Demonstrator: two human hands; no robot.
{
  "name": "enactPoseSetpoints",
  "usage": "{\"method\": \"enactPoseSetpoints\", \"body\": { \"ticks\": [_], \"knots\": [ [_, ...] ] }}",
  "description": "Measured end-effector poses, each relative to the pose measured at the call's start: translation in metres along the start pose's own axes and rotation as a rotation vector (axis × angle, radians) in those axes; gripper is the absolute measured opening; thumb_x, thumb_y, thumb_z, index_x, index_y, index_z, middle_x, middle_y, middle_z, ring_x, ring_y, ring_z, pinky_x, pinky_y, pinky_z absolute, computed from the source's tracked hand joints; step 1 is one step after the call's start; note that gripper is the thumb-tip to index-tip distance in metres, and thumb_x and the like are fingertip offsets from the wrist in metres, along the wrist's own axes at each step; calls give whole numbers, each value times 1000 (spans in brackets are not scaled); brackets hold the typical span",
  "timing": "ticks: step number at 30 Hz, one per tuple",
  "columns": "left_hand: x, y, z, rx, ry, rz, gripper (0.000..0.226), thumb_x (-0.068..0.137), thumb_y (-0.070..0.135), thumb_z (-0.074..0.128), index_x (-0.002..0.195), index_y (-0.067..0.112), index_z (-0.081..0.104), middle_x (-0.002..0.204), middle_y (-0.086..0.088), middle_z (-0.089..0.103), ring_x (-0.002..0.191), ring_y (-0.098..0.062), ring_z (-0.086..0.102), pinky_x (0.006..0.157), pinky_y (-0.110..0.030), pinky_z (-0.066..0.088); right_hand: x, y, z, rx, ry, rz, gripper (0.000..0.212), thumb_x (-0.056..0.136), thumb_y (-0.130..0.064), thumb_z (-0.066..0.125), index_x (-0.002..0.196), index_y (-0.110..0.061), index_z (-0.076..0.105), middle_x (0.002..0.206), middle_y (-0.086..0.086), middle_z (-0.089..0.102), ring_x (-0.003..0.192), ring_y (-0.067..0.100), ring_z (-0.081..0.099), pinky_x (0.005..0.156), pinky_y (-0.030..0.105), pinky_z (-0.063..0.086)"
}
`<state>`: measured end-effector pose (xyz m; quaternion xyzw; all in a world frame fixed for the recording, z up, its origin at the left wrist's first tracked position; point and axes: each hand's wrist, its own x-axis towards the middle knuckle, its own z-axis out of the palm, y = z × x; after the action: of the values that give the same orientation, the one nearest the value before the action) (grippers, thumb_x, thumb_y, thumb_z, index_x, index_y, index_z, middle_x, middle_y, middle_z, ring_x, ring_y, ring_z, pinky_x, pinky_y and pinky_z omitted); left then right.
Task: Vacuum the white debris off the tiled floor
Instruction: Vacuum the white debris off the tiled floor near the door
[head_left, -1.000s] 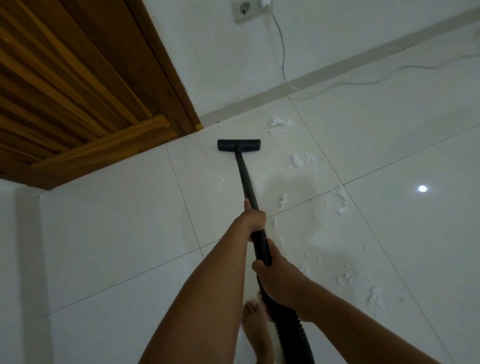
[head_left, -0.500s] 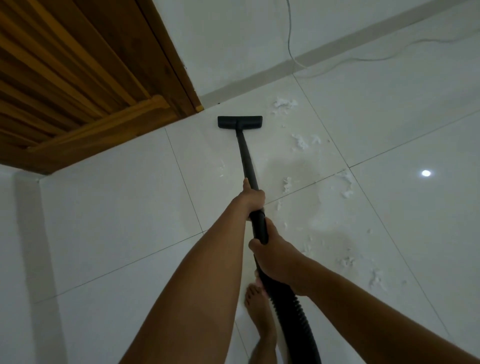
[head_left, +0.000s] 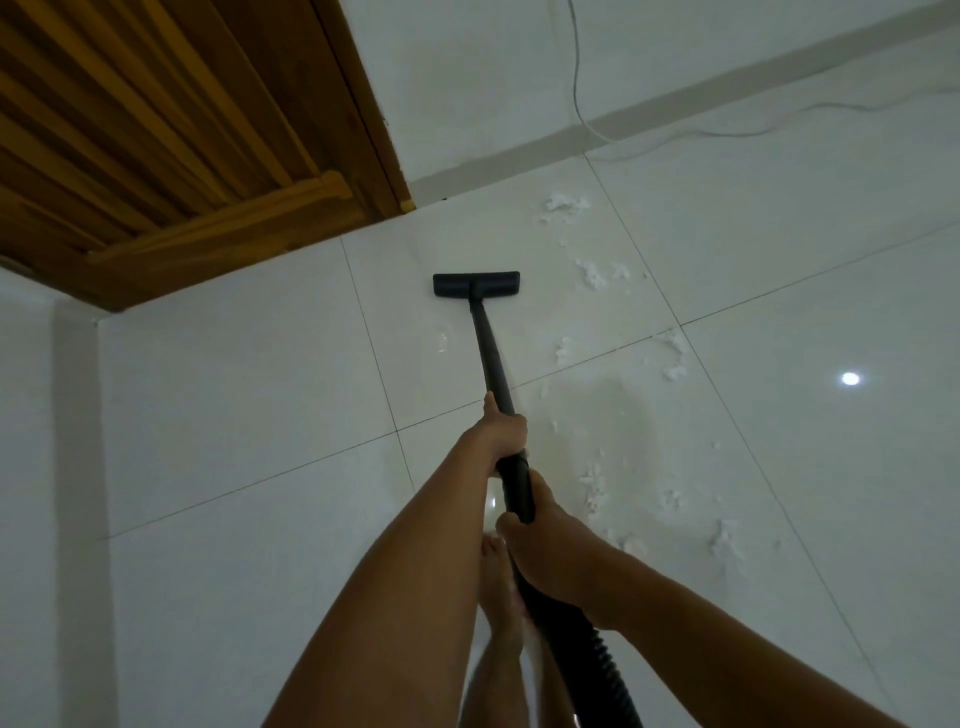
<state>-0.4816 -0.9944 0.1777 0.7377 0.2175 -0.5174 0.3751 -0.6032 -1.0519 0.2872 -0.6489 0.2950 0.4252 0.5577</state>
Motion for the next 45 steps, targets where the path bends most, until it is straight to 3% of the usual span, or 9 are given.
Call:
{"method": "enactPoseSetpoints", "body": {
  "ticks": [7, 10, 19, 23, 24, 26, 28, 39, 45],
  "knots": [
    [-23, -72, 48, -26, 12, -9, 76, 104, 23, 39, 157, 41, -12, 95, -13, 59, 72, -18, 58, 59, -33, 52, -38, 72, 25, -8, -6, -6, 66, 106, -20, 41, 160, -35, 5, 83, 8, 59, 54, 13, 57, 40, 18, 47],
    [-34, -101, 60, -10, 17, -18, 75, 104, 24, 38, 156, 42, -13, 100, -15, 60, 74, -19, 59, 63, -34, 53, -50, 101, 42, -57, -25, 8, 68, 105, -23, 40, 159, -39, 2, 90, 13, 61, 67, 23, 63, 68, 38, 61],
    [-68, -186, 88, 0, 17, 2, 74, 106, 24, 38, 157, 41, -12, 92, -10, 57, 73, -18, 58, 55, -32, 49, -85, 175, 97, -56, -22, 42, 65, 105, -28, 42, 158, -42, 6, 84, 12, 63, 58, 17, 63, 53, 27, 54],
    [-83, -235, 101, -8, 11, 1, 72, 106, 26, 37, 157, 41, -12, 94, -10, 58, 73, -17, 57, 56, -32, 50, -114, 204, 123, -151, 16, 31, 66, 109, -25, 35, 162, -32, -4, 142, 13, 53, 130, 25, 55, 70, 18, 33],
    [-88, -247, 104, -16, 7, 5, 72, 106, 26, 37, 157, 41, -12, 92, -9, 57, 72, -17, 56, 55, -32, 49, -118, 215, 131, -154, 8, 42, 67, 109, -25, 35, 161, -33, -6, 143, 16, 53, 129, 25, 56, 70, 21, 34],
    [-99, -270, 112, -24, 3, 12, 71, 107, 27, 35, 157, 40, -13, 89, -5, 53, 71, -16, 54, 55, -31, 48, -119, 241, 151, -109, -17, 42, 69, 107, -25, 37, 159, -38, -6, 112, 17, 66, 80, 20, 75, 59, 27, 51],
    [-108, -290, 122, -18, 4, 20, 70, 108, 27, 35, 157, 39, -14, 91, -2, 50, 72, -16, 52, 55, -31, 47, -117, 271, 166, -62, -15, 5, 71, 104, -25, 39, 156, -48, -3, 92, 16, 66, 44, 12, 64, 48, 27, 54],
    [-128, -362, 166, -35, 4, 16, 73, 106, 28, 37, 156, 42, -15, 121, -19, 59, 73, -19, 56, 55, -32, 48, -148, 349, 195, 42, 6, -17, 69, 103, -27, 45, 152, -54, 5, 100, 20, 68, 50, 16, 64, 47, 26, 53],
    [-161, -408, 205, -22, 8, 10, 72, 107, 29, 36, 157, 40, -14, 103, -12, 56, 73, -18, 56, 56, -32, 49, -181, 407, 212, 32, 18, -40, 62, 105, -37, 45, 155, -45, 9, 99, 14, 67, 50, 11, 62, 43, 19, 49]
  ]
}}
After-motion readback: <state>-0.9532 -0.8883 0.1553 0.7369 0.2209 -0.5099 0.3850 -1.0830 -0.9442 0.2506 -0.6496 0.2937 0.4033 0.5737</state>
